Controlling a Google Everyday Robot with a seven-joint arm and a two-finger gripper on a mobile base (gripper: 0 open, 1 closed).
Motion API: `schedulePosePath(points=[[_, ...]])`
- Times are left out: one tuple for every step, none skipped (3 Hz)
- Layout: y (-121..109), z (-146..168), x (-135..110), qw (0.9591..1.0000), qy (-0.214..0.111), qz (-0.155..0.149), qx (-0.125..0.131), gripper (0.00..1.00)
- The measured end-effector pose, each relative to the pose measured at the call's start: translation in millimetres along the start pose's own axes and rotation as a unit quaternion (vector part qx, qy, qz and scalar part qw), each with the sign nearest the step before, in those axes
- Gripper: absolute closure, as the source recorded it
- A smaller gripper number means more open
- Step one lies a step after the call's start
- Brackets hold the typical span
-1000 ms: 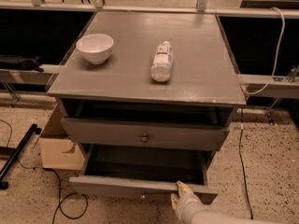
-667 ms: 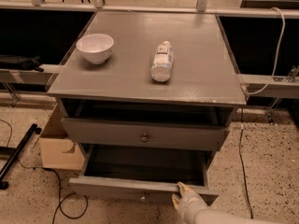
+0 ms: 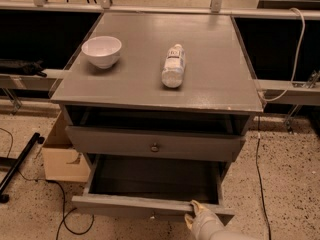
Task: Open middle drawer
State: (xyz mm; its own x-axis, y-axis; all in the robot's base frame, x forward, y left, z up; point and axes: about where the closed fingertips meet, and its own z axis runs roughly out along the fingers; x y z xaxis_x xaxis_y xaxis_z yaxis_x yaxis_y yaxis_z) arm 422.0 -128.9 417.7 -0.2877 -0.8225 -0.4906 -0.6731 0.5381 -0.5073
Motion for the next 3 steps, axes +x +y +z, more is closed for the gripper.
schedulePosePath(points=[[0.0, 0.0, 0.0, 1.0000, 0.000, 0.000, 0.000, 1.00], [6.9, -4.2, 5.4, 1.0000, 0.002, -0.001, -0.006, 1.00], [8.1, -5.4, 3.5, 1.0000, 0.002, 0.000, -0.007, 1.00]])
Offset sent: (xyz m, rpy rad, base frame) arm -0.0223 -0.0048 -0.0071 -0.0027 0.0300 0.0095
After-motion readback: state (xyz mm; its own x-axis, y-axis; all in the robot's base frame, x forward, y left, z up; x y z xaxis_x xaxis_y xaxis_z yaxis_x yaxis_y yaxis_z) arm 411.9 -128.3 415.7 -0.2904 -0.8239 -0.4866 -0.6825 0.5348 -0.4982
